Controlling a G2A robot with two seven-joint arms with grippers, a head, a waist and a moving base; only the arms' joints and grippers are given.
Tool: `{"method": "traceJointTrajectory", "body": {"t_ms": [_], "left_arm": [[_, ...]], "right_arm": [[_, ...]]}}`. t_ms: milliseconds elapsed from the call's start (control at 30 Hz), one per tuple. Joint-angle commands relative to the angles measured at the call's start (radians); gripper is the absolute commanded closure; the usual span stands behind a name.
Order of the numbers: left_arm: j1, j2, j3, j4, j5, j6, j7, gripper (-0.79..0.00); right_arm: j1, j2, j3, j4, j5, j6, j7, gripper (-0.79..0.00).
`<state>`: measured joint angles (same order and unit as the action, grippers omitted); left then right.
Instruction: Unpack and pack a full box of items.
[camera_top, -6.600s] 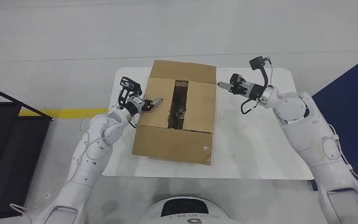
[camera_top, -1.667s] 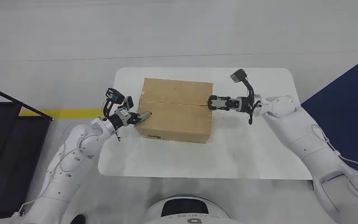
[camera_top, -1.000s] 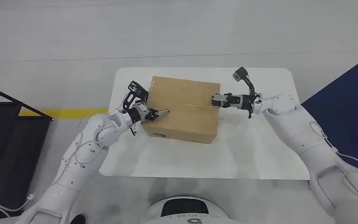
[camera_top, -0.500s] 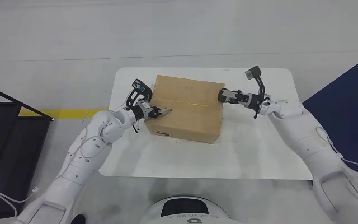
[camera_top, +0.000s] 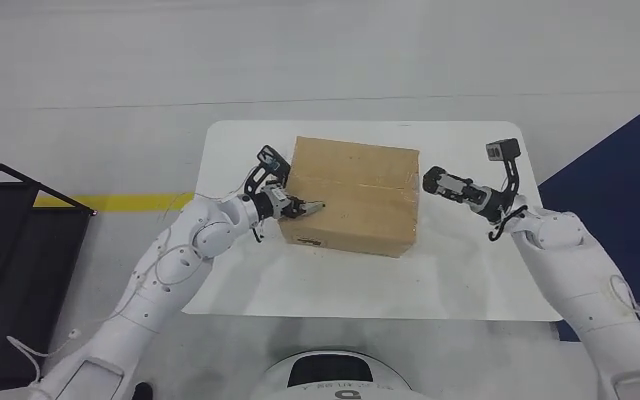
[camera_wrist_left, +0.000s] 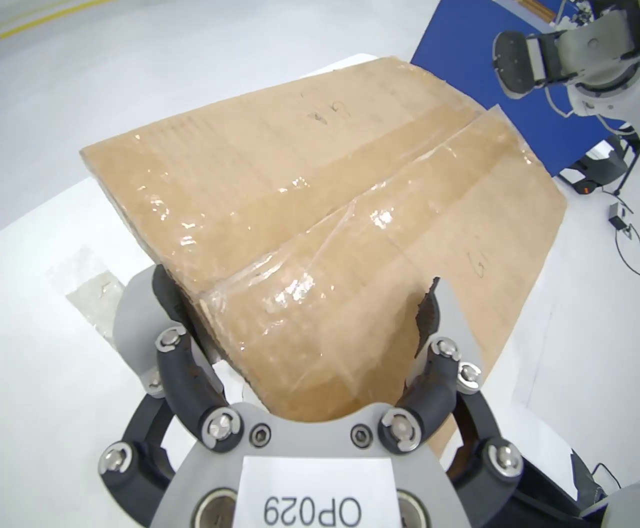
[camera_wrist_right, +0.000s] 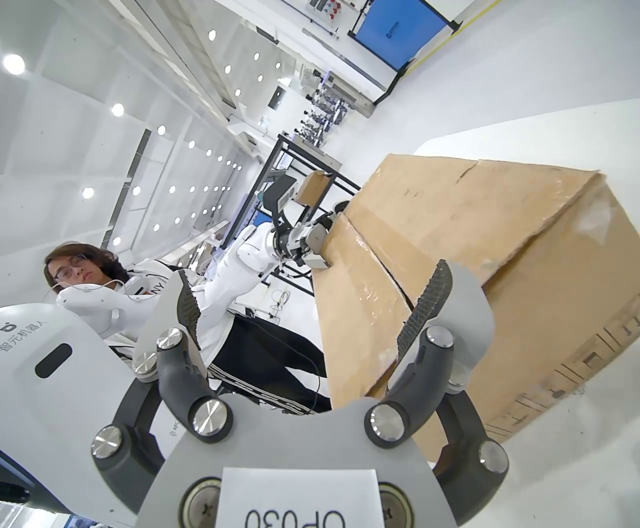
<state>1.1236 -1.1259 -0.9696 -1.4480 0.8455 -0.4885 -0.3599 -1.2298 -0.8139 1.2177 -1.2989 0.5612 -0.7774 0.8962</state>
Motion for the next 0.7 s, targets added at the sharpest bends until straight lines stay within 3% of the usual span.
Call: {"method": "traceJointTrajectory", "body": {"t_ms": [0, 167, 267, 433, 667], "left_arm": [[-0.022, -0.01, 0.037, 0.006, 0.014, -0.001, -0.004, -0.785], [-0.055, -0.031, 0.073, 0.039, -0.007, 0.02, 0.046, -0.785], [-0.061, -0.032, 0.047, 0.07, -0.011, 0.037, 0.093, -0.785], [-0.021, -0.008, -0.058, 0.091, 0.025, 0.055, 0.161, -0.785], [0.099, 0.038, -0.212, 0.047, 0.125, 0.042, 0.154, -0.785]], "right_arm": [[-0.026, 0.004, 0.034, -0.024, 0.005, -0.019, -0.021, -0.785], [-0.079, 0.015, 0.101, -0.108, -0.016, -0.023, -0.039, -0.785], [-0.081, 0.018, 0.103, -0.174, -0.026, 0.056, 0.001, -0.785], [0.036, 0.002, 0.027, -0.119, 0.037, 0.274, 0.114, -0.785], [0.212, -0.051, -0.12, 0.08, 0.123, 0.366, 0.226, -0.785]]}}
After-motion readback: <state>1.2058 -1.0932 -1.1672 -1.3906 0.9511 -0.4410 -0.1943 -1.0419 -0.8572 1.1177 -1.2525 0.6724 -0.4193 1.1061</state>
